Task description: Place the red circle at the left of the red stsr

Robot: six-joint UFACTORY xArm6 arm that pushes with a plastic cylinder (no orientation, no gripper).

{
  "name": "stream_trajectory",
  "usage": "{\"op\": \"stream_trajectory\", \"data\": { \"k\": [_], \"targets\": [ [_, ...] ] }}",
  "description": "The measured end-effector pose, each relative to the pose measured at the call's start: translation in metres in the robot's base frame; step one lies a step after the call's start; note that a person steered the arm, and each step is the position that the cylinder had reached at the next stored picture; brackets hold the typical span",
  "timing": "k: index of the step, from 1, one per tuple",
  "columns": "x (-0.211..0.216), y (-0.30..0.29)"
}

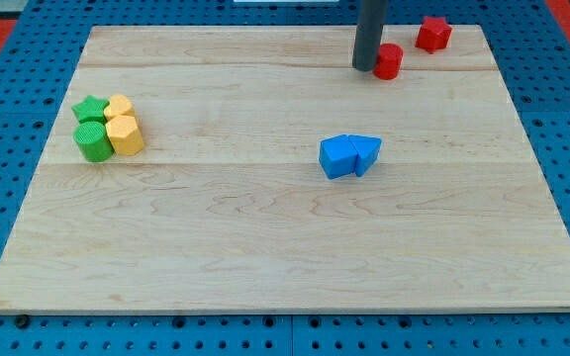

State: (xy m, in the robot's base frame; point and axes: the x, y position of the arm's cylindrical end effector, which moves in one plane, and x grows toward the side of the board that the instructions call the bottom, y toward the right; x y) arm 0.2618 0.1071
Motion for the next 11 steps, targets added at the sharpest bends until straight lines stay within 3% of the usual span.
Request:
{"op": "stream_trajectory", "data": {
  "k": [1,3,4,6,7,8,9,11],
  "targets": [
    [-0.01,0.0],
    [0.053,-0.002],
    [0.045,0.029],
    [0.001,0.035],
    [0.007,0.035],
    [0.022,0.004],
    [0.005,-0.019],
    [-0.02,0.029]
  ]
}}
